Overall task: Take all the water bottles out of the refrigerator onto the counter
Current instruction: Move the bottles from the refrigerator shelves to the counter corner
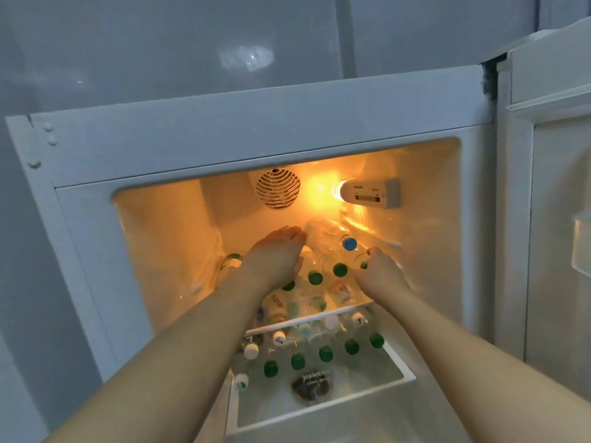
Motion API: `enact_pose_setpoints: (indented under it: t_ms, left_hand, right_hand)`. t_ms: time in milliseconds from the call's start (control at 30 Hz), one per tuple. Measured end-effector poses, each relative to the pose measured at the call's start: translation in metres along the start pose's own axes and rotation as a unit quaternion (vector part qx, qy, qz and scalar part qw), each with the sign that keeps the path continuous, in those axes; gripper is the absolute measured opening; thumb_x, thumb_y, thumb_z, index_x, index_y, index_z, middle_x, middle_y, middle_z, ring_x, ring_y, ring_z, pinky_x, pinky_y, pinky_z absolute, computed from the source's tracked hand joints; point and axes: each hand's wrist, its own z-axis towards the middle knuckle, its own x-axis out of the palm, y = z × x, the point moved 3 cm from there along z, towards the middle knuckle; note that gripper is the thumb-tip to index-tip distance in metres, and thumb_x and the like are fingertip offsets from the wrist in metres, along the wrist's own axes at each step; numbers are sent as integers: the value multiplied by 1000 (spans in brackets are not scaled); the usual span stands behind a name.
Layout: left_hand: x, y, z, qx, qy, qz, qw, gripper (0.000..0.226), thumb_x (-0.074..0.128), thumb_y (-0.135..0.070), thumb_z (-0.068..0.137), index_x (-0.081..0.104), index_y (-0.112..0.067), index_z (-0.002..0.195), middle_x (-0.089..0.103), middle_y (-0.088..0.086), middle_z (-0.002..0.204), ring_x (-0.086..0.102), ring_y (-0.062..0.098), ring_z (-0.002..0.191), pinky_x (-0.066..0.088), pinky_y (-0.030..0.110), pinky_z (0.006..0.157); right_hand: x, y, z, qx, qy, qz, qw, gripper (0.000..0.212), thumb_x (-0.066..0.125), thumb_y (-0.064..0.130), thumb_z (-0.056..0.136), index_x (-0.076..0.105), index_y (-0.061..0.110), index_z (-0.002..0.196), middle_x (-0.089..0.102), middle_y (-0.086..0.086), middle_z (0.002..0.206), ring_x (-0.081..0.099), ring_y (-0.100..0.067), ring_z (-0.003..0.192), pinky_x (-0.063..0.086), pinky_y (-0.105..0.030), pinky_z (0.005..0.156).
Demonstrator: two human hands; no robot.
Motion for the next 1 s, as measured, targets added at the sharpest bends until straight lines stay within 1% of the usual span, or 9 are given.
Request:
enact_pose_setpoints:
  t_ms: [67,200,333,433,533,600,700,900,1000]
  left_hand:
    - [7,-2,24,13,9,-3,1000,54,54,-28,98,34,-18,147,36,4,154,40,26,137,40,37,107]
    - [29,-7,69,40,14,-27,999,56,55,-28,97,33,-20,148,33,0,156,36,24,141,38,38,109]
    - [62,-10,105,62,40,-52,996,59,55,-30,96,30,-23,150,26,-2,160,31,24,144,36,41,112]
    - [80,-11,121,69,61,-70,993,64,58,-33,95,26,-27,151,22,-4,161,27,24,146,35,42,113]
    - [91,-13,135,87,63,-81,991,68,61,-37,94,25,-28,151,25,-4,160,27,22,146,36,42,112]
    - [92,-13,141,103,49,-71,991,70,62,-39,93,25,-30,151,29,-6,158,30,22,144,38,42,110]
    - [97,-14,149,129,35,-50,990,68,63,-40,91,29,-35,149,35,-8,155,36,22,140,44,42,107]
    - [99,-23,153,128,19,8,992,57,61,-45,90,39,-35,141,35,-3,151,41,26,132,51,43,95]
    - [93,-22,145,135,14,2,991,53,59,-45,92,38,-35,140,33,-3,150,42,25,131,51,42,91]
  right_hand:
    - [10,-6,15,-1,-9,-19,1000,44,53,16,91,42,7,133,54,-12,129,56,-28,113,46,-34,88]
    - [28,-19,35,-19,-52,-86,995,30,52,20,92,48,10,121,57,-8,119,57,-25,104,43,-29,79]
    - [43,-32,48,-22,-78,-150,985,25,46,19,95,51,12,119,62,-7,117,61,-23,103,50,-30,81]
    - [50,-38,54,-27,-96,-148,984,23,45,23,95,52,13,115,65,-6,111,64,-22,95,53,-30,77]
    - [55,-42,64,-16,-79,-143,986,22,45,20,97,54,13,115,65,-6,111,65,-23,95,55,-32,79]
    - [55,-40,66,-12,-79,-143,987,22,46,19,97,54,12,116,65,-7,112,65,-24,96,56,-34,81]
    - [55,-40,68,-9,-91,-158,983,19,48,21,97,56,15,114,65,-5,110,65,-23,94,55,-32,78]
    - [51,-42,71,-1,-108,-178,978,18,47,19,99,58,16,113,66,-5,109,66,-21,94,52,-30,77]
    - [50,-40,67,-9,-115,-171,979,19,47,18,99,55,17,115,66,-4,110,66,-20,94,53,-30,77]
